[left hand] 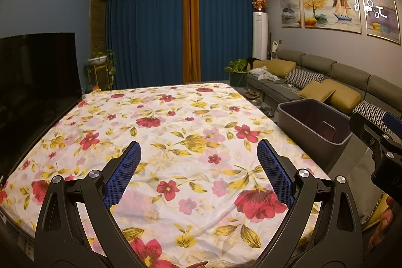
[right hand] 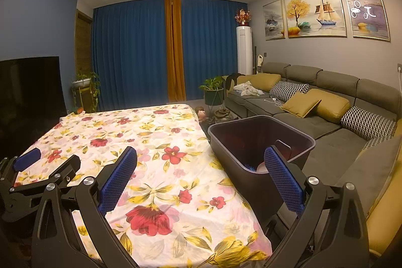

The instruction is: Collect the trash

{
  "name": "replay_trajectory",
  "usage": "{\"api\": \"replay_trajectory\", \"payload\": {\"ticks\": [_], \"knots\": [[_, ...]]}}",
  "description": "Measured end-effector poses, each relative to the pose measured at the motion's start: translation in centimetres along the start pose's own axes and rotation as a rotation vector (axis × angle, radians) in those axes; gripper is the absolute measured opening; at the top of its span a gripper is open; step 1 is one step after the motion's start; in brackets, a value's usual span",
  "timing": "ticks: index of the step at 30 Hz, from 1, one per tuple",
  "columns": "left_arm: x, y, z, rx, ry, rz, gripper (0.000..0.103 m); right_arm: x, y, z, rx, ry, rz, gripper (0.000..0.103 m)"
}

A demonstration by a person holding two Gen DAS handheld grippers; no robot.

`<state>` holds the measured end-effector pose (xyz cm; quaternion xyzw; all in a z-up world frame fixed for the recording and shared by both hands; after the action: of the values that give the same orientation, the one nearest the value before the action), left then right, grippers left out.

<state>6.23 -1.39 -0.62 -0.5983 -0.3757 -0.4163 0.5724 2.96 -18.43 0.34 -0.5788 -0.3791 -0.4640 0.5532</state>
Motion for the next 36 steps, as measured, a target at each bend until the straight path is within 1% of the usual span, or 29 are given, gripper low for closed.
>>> {"api": "replay_trajectory", "payload": {"ticks": [36], "knots": [[-0.19, -0.09, -0.36, -0.009, 0.006, 0.0, 0.092, 0.1, -0.16, -0.06, -0.001, 0.003, 0.001, 0.097]]}}
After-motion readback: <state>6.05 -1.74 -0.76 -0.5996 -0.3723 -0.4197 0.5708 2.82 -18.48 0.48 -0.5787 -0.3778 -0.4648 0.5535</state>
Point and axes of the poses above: each gripper's, at about its wrist camera, not at the fingertips, and y roughly the way its jaws point, z to its left, x to its top, the point moved 3 cm from there along y, roughly the way its jaws point, and after that the axes turned 4 degrees about -x, right-handed, at the moved point
